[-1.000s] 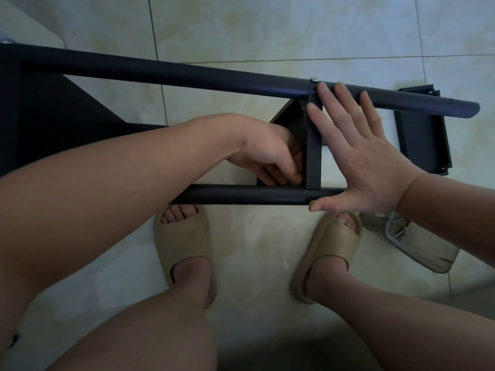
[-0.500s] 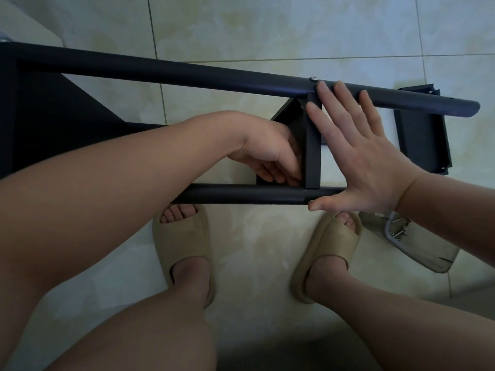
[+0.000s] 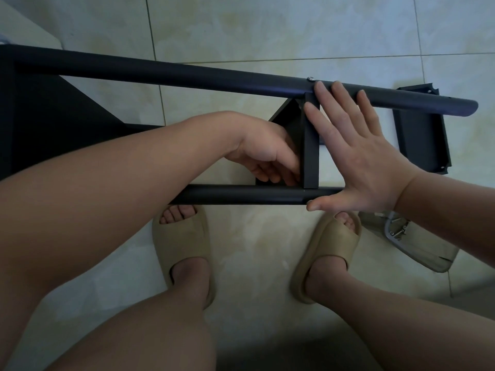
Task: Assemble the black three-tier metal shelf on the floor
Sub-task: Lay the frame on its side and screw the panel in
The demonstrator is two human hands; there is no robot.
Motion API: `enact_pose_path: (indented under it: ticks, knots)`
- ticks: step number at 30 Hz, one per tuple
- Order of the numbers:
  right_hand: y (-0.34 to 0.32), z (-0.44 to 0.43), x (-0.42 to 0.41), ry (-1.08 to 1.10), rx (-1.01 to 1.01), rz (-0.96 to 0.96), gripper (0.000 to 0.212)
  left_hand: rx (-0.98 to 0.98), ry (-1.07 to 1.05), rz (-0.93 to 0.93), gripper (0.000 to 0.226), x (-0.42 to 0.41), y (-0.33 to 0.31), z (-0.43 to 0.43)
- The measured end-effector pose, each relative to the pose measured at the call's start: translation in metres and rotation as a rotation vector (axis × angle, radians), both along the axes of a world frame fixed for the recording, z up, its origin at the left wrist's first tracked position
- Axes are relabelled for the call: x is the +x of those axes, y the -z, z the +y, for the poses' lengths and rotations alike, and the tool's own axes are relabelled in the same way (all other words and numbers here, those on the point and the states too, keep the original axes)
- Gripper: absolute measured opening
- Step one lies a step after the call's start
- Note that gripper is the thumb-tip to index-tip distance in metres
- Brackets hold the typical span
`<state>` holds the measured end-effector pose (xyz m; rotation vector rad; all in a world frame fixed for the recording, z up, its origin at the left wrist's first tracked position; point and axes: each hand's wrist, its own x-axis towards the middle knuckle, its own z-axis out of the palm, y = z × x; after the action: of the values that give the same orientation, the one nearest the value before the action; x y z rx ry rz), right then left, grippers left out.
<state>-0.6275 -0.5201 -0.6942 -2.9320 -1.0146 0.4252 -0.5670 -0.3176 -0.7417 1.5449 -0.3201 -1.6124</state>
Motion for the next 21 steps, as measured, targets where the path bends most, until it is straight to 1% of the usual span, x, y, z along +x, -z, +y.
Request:
enact_pose_path:
  ticks: [6, 10, 15, 21]
  knots:
    - [-0.0003, 0.0005, -0.0003, 0.001, -0.002, 0.001, 0.129, -0.024, 0.002, -0.003, 0.01, 0.0002, 0.0003, -0.0007]
    - [-0.0008, 0.001, 0.0, 0.002, -0.001, 0.002, 0.129, -0.013, 0.01, -0.018, 0.011, 0.0025, -0.0007, 0.0009]
    - [-0.0011, 0.0013, -0.0002, 0.003, -0.006, -0.001, 0.129, 0.005, 0.002, 0.009, 0.009, 0.0019, -0.0014, 0.0008]
    - [-0.0012, 0.0015, -0.0002, 0.0, -0.009, -0.003, 0.129, -0.008, -0.012, -0.034, 0.012, -0.0011, 0.0007, -0.0025]
